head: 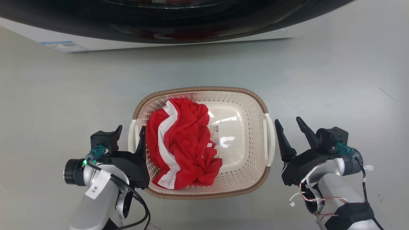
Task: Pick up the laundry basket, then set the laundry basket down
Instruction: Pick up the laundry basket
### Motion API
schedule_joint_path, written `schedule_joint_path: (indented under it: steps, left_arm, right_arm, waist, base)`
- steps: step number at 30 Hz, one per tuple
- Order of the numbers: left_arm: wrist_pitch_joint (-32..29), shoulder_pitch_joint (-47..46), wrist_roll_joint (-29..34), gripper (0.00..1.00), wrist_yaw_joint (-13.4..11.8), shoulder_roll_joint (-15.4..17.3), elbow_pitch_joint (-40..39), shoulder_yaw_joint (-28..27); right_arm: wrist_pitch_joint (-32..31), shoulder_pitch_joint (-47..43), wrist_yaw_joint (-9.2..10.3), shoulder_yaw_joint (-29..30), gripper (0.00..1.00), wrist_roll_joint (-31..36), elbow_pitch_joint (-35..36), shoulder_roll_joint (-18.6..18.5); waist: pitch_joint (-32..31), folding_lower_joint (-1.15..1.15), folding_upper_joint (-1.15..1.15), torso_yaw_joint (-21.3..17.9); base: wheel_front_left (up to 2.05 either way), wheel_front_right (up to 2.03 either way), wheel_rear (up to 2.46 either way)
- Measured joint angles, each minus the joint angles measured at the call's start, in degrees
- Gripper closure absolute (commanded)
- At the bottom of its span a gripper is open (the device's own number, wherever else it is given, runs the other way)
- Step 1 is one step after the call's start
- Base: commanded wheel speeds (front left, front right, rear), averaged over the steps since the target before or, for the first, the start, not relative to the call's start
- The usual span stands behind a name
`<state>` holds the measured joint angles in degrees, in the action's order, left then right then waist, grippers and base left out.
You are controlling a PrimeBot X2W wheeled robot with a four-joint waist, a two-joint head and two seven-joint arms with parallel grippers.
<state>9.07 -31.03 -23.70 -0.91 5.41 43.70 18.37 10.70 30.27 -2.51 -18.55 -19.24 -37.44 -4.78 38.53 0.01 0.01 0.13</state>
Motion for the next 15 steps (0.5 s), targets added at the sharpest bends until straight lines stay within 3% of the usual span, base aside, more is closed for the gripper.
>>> schedule_joint_path:
  steps: [15]
  left_arm:
    - [-1.5,-4.4,0.0,0.0,3.0,0.1,8.3,1.2]
  right_arm:
    - [0.0,4.2,-1.04,-2.9,0.0,-0.5,-6.3,0.7]
  waist:
    - [4.8,-0.01,0.0,-0.8]
  base:
    - [0.0,0.0,0.0]
